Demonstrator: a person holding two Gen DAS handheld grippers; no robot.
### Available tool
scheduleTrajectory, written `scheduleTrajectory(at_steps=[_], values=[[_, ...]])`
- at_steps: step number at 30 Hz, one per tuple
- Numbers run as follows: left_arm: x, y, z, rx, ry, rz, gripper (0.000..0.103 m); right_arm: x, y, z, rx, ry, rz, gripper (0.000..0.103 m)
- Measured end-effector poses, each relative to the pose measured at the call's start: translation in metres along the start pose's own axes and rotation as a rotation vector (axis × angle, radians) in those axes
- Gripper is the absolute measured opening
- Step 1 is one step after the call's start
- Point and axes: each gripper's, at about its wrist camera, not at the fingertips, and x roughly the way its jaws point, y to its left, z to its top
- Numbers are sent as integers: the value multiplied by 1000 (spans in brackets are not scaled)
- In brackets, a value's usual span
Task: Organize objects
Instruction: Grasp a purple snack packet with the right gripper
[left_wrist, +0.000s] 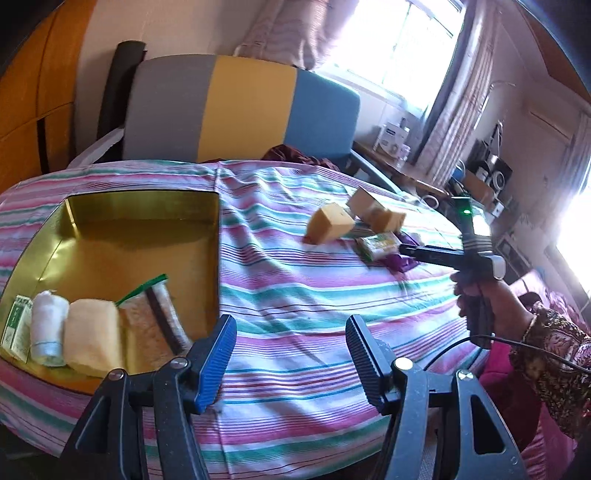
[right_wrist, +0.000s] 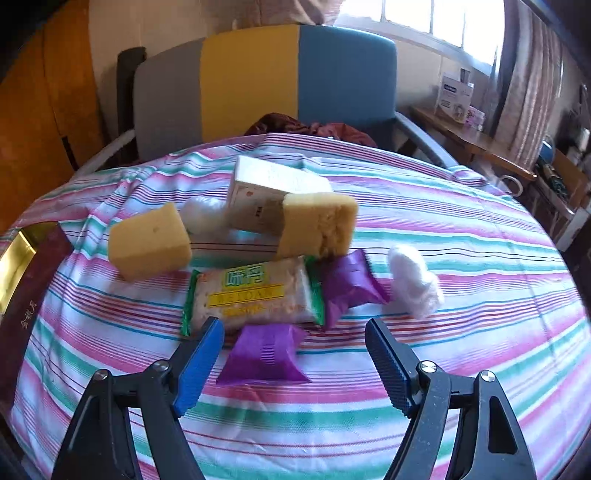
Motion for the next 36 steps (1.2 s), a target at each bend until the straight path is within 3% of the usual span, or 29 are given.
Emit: scheduleTrajectory(at_steps=[8,13,19,25,32,36], values=[[20,-19,-2,25,55,-28,62,29,-10,-3,68,112,40,52],[24,-30,-1,47,62,-41,62,30,-3,-4,42,140,46,52],[31,-38,5,46,79,-62,62,27,-11,-6,104,174,61,51],[48,-48,15,51,101,-78,62,21,-39,-10,198,208,-31,51],[83,-75,34,99,138,-106,62,11,-69,-12,338,190,-15,51],[118,-99,47,190,167,-98,62,11,-76,-14,382,199,27,51]])
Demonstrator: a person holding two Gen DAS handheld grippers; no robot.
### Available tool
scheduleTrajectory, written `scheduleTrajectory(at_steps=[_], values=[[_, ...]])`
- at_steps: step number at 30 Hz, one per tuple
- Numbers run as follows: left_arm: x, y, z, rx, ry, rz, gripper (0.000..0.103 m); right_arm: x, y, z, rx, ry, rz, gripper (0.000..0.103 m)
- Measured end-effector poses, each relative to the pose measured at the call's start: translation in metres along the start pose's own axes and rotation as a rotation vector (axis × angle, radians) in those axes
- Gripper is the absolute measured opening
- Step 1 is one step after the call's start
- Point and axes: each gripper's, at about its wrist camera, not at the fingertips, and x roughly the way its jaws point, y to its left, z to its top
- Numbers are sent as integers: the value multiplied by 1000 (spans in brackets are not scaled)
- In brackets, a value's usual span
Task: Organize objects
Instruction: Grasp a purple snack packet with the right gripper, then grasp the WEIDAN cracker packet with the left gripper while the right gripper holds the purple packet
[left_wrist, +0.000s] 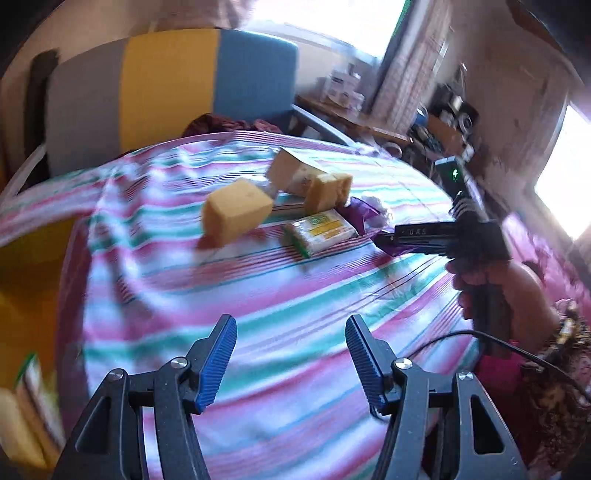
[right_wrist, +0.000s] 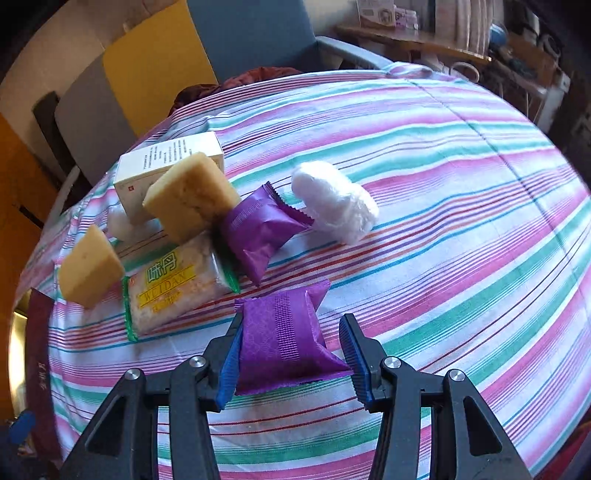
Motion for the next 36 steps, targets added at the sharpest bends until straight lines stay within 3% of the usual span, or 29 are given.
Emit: scheduleTrajectory(at_steps=[4,9,13,20,23,26,30,33,36], values=[[35,-10,24,38,31,-3,62,0,-2,4,34,-1,5,51],[84,-38,53,218,71,-3,62,-10,-14,4,89,-25,45,51],[120,-49,74,301,100,26,62,-11,-20,5,131,-26,74,51],[165,-41,92,260,150,34,63,-10,-25,7,164,-16,113,51],[160,-36,83,179,183,-76,62,-10,-29,7,189,-14,131,51],[149,-44,65,175,192,-135,62,-12,-34,6,207,-20,130,51],[139,-55,58,156,125,-53,63,-15,-35,6,203,-31,117,51],[143,-59,65,113,113,-41,63,-8,-34,10,202,-20,114,51],[160,-67,67,153,134,13,63,-8,-34,10,200,-18,108,51]])
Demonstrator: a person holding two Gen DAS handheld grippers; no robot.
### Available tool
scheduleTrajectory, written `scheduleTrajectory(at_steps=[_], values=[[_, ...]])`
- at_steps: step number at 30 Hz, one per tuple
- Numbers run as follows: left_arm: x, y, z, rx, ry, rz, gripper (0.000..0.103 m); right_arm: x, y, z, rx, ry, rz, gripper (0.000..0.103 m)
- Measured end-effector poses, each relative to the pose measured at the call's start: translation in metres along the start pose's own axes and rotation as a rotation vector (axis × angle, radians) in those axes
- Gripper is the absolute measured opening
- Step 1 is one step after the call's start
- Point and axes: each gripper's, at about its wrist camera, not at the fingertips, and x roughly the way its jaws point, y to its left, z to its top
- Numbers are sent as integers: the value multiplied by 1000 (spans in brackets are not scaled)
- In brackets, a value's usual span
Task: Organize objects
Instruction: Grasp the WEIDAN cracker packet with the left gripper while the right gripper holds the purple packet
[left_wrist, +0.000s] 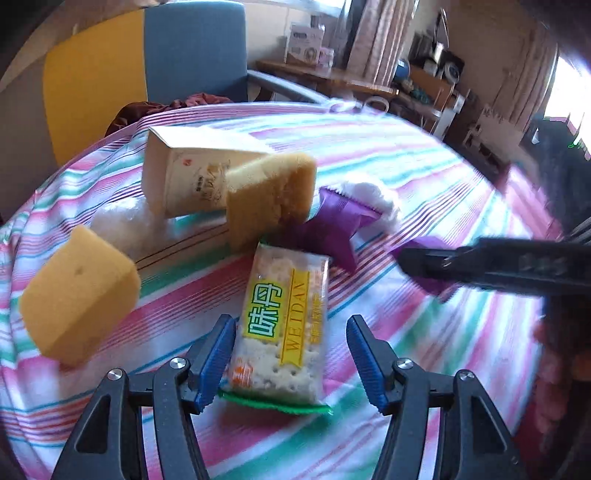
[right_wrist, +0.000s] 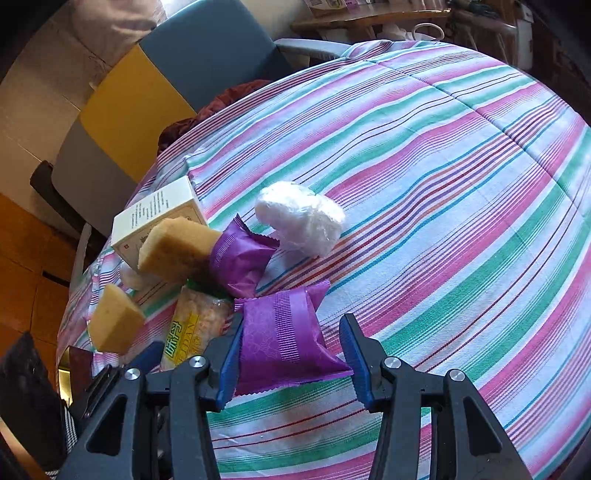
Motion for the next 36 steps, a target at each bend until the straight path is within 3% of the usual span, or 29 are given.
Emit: scheduleTrajectory(at_steps=[1,5,11,14,21,29,36], values=[[5,0,-1,13,14,18,61,0,0,0,0,1,2,51],[1,-1,-16,60,-61,30,61,1,4,0,-19,1,-2,51],[-2,1,-19,42,-73,30,60,2,14,-3,-75,-4,-29,51],[-4,4,-22,28,-96,50,49,1,16,-4,-92,-6,-39,51],[-19,8,-42,-1,-128,78,49,0,23,-5,-136,-18,-50,51],[-39,23,-66,-73,-154,54,49,2,37,-6,-198,-27,-45,51],[-50,23,-83,-77,-169,63,49,6,48,-13,-252,-16,-36,51]])
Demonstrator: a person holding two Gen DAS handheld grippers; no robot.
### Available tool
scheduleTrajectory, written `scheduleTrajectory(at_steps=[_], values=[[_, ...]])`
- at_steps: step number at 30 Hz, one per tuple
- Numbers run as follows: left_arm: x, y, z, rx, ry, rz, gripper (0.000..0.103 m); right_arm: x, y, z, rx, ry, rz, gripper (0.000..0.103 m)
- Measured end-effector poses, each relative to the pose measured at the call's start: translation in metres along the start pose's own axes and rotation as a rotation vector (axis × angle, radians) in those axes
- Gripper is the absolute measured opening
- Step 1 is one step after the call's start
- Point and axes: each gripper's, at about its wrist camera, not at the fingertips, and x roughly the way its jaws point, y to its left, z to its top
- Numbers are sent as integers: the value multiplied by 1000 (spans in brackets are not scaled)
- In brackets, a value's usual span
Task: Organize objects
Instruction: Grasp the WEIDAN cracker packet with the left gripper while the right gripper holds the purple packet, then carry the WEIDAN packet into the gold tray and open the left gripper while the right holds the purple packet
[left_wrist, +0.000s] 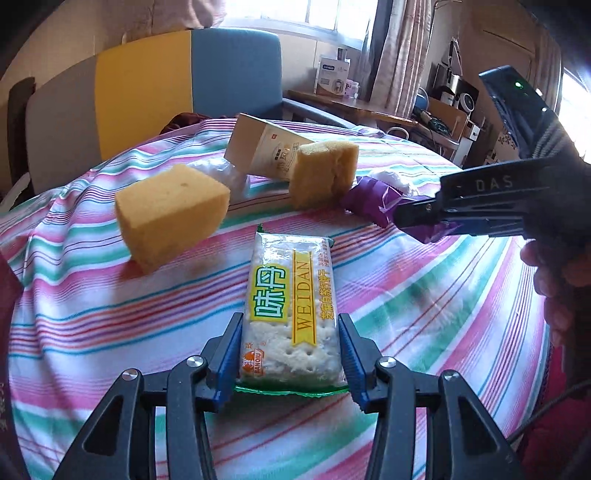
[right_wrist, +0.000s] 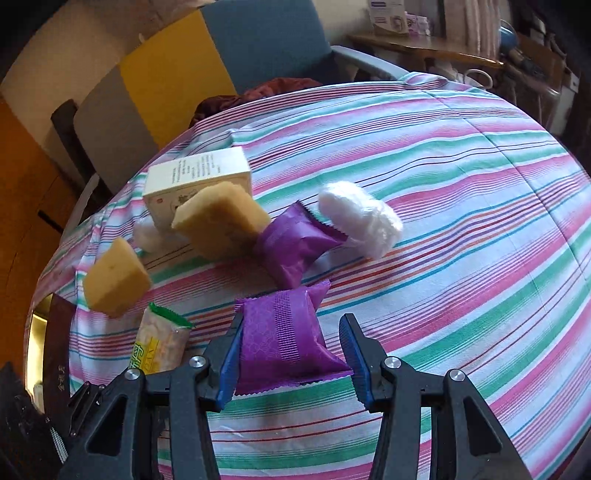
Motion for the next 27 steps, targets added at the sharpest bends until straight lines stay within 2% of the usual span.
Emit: scheduleTrajectory(at_steps=[7,12,18,22,27], values=[[-16,10,-13,-40,-19,1,49,-4,12,-2,-60,-15,42,51],[-33,23,-29,-93,-23,-7,49,0,20,-5,-79,5,92,51],[-60,22,-51,-61,-33,-36,49,6,28,-11,-107,27,112,51],[-83,28,-55,-72,-64,-41,49,8,30,-14,-98,47,153,51],[-114,45,-56,-105,-112,-27,49,11,36,-17,-120,60,149,51]])
